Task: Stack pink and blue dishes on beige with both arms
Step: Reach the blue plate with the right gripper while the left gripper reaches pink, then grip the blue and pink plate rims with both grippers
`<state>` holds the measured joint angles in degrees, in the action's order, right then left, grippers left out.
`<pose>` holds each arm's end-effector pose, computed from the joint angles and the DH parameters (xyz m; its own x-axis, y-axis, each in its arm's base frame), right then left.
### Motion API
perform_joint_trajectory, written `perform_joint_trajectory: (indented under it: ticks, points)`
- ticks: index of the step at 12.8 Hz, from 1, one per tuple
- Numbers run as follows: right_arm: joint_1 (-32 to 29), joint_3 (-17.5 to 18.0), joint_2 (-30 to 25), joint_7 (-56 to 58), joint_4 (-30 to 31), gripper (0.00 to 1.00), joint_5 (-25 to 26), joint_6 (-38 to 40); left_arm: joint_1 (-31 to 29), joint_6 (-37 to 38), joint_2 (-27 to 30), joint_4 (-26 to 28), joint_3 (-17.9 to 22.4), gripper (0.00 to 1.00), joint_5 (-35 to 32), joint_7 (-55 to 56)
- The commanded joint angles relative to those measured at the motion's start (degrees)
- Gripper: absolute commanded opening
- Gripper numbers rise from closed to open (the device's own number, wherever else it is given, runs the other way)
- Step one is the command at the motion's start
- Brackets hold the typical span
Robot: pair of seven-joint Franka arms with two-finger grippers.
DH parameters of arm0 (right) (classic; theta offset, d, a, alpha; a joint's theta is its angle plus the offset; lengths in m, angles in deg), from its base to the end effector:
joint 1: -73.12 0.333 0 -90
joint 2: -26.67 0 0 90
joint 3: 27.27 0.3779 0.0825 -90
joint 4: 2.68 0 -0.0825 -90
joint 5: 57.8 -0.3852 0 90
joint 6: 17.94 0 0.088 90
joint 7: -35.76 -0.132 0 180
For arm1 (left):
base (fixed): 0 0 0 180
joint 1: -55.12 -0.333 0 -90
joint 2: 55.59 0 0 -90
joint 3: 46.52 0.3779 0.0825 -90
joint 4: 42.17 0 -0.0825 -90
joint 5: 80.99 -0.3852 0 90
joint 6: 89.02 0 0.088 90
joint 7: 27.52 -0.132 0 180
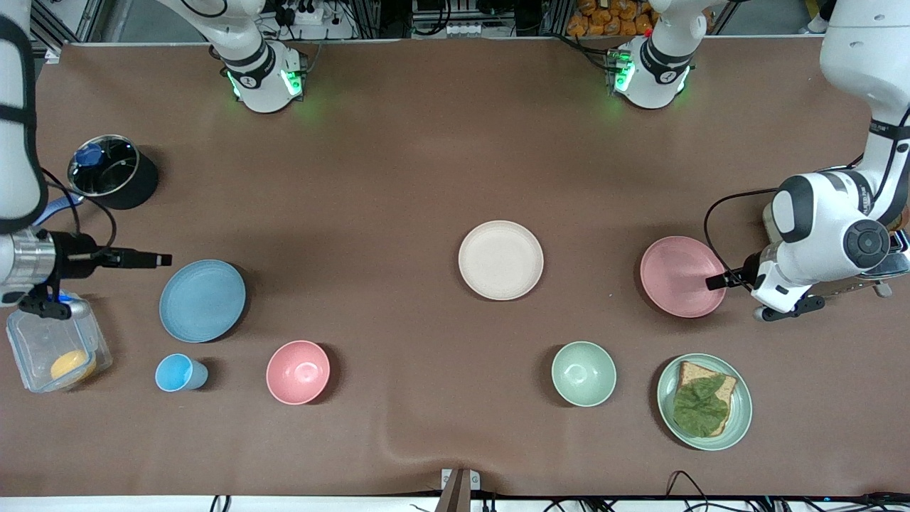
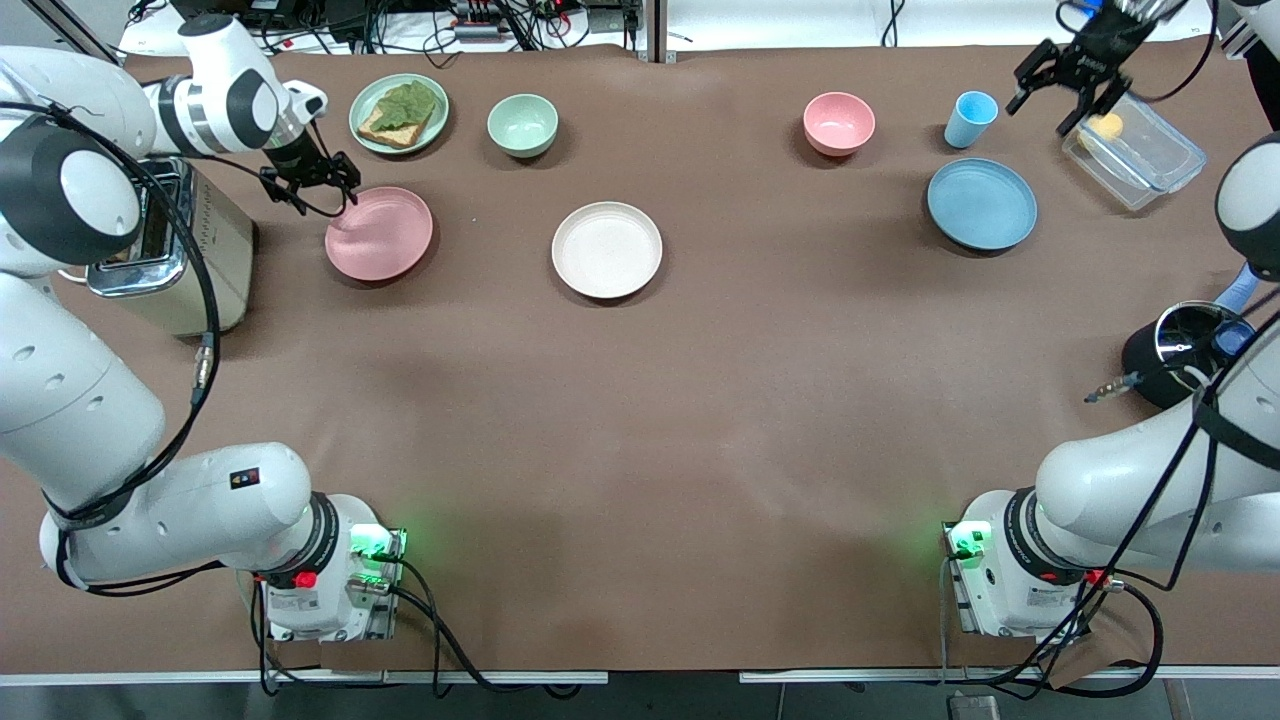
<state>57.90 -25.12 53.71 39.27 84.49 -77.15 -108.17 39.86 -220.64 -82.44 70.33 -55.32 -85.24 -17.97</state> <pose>0.6523 -0.1106 0.4007 0.9101 -0.1505 -0.3861 -0.2929 -0.8927 -0.3426 0.6228 0.0784 0.2548 0.9636 0.2343 -0.1289 0.2361 -0.9717 -0.0009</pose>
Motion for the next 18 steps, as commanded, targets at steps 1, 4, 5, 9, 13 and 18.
perform_joint_trajectory:
  ticks: [1,4,5,9,13,18]
  points:
    - [-6.65,1.36,8.89,4.10,-3.77,1.00,-8.84,1.11,-0.21,-0.48,-1.36,-0.44,-0.68,0.93,-1.46,0.21]
    - [-3.16,1.19,9.35,17.30,-3.86,1.00,1.49,0.76,-0.30,-0.48,-2.42,-0.79,-0.60,0.85,-1.46,0.21]
    - [-1.93,1.19,9.52,17.23,-3.86,1.00,1.86,-0.81,-0.38,-0.48,-2.94,-0.88,-0.68,0.80,-1.37,0.21]
    - [0.54,1.19,10.66,17.58,-3.68,1.00,1.69,-13.62,-0.47,-1.09,-3.65,-0.97,-0.60,0.63,-1.37,0.21]
    - [0.73,0.84,11.19,16.88,-2.98,1.00,15.97,-22.07,-0.47,-1.09,-3.74,-0.97,-0.60,0.40,-0.93,0.30]
    - [-3.42,0.84,16.90,16.79,-2.36,1.00,16.19,-26.48,-0.47,-1.09,-3.56,-0.88,-0.77,0.04,-0.67,0.47]
